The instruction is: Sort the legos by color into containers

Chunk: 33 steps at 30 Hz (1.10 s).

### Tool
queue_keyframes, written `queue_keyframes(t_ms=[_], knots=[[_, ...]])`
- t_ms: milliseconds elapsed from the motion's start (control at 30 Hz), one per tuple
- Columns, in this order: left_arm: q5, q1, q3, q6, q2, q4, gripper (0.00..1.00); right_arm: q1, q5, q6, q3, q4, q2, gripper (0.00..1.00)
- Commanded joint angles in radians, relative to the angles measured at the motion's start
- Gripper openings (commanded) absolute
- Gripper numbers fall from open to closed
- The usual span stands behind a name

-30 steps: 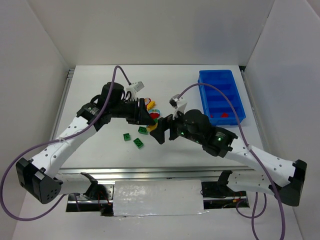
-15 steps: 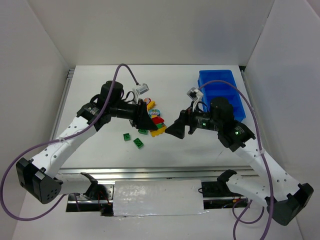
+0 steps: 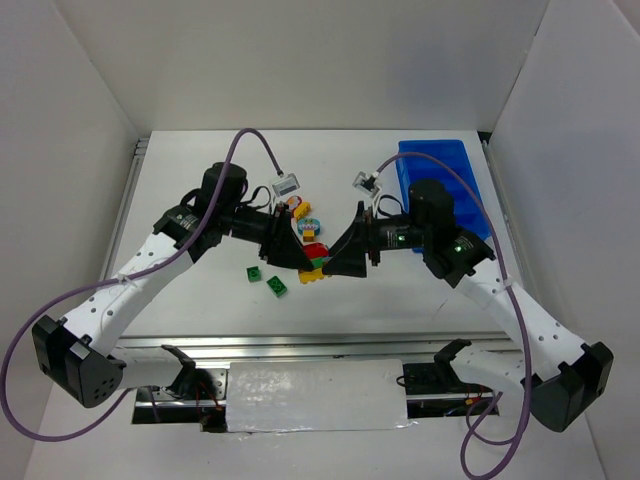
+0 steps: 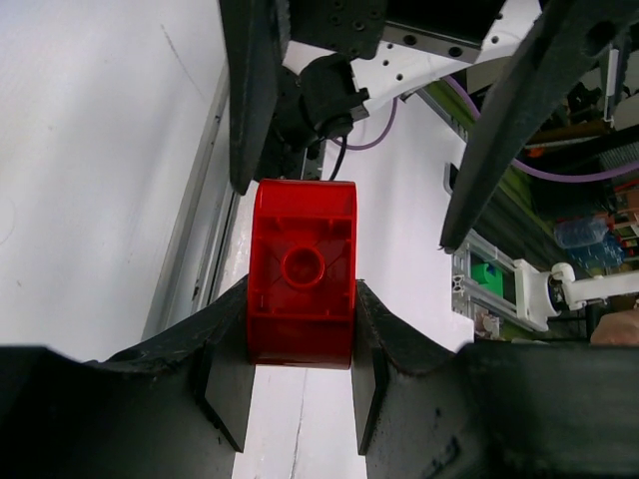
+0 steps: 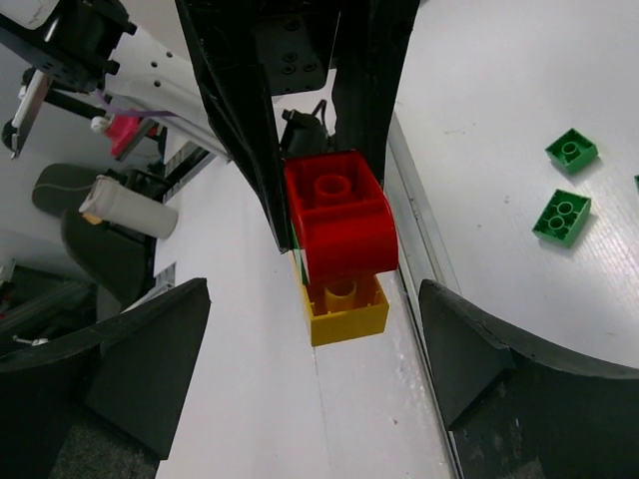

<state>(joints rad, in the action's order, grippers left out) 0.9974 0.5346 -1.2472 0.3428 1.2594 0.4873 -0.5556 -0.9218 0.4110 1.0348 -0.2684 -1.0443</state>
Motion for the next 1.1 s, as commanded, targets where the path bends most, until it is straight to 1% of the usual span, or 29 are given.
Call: queue_keyframes(t_ms=[0,167,267,300,367,467,567,600,700,733,767,800,833,933,1000,1033,1067], knots=[[0.084,0.001,-0.021,-0.002,-0.020,-0.073,0.00,0.005,-0.063,0.022,0.016,0.092,-0.005,0.92],[0.125,0.007,-0.027,-0.007,-0.011,-0.079,0.00,0.005,-0.043,0.023,0.024,0.129,-0.019,0.88],[0.135,0.010,-0.032,-0.013,0.000,-0.076,0.00,0.011,-0.064,0.025,0.033,0.146,-0.029,0.82],[0.138,0.010,-0.034,-0.013,0.003,-0.076,0.00,0.013,-0.072,0.025,0.037,0.153,-0.052,0.78],[0.141,0.013,-0.040,-0.013,0.012,-0.079,0.00,0.013,-0.083,0.023,0.045,0.159,-0.072,0.76],[0.144,0.015,-0.055,-0.019,0.021,-0.076,0.00,0.019,-0.089,0.022,0.048,0.167,-0.082,0.69],[0.136,0.018,-0.067,-0.028,0.031,-0.062,0.00,0.031,-0.103,0.026,0.050,0.186,-0.086,0.67],[0.135,0.018,-0.073,-0.036,0.034,-0.052,0.00,0.033,-0.117,0.028,0.056,0.190,-0.094,0.63],[0.121,0.018,-0.084,-0.057,0.046,-0.024,0.00,0.039,-0.137,0.026,0.062,0.193,-0.105,0.58],[0.107,0.019,-0.087,-0.062,0.054,-0.020,0.00,0.042,-0.141,0.031,0.061,0.204,-0.108,0.55],[0.103,0.018,-0.089,-0.071,0.058,-0.013,0.00,0.046,-0.152,0.035,0.059,0.210,-0.109,0.42],[0.093,0.018,-0.096,-0.076,0.063,-0.004,0.00,0.051,-0.155,0.041,0.054,0.224,-0.108,0.34],[0.081,0.018,-0.098,-0.076,0.075,-0.004,0.00,0.057,-0.158,0.046,0.050,0.231,-0.108,0.31],[0.069,0.018,-0.119,-0.088,0.103,0.013,0.02,0.075,-0.181,0.061,0.041,0.258,-0.106,0.29],[0.063,0.019,-0.139,-0.090,0.116,0.017,0.04,0.083,-0.186,0.064,0.039,0.264,-0.105,0.19],[0.058,0.018,-0.146,-0.090,0.126,0.017,0.05,0.085,-0.186,0.063,0.039,0.264,-0.105,0.12],[0.055,0.018,-0.156,-0.088,0.132,0.017,0.06,0.089,-0.186,0.063,0.039,0.264,-0.105,0.11]])
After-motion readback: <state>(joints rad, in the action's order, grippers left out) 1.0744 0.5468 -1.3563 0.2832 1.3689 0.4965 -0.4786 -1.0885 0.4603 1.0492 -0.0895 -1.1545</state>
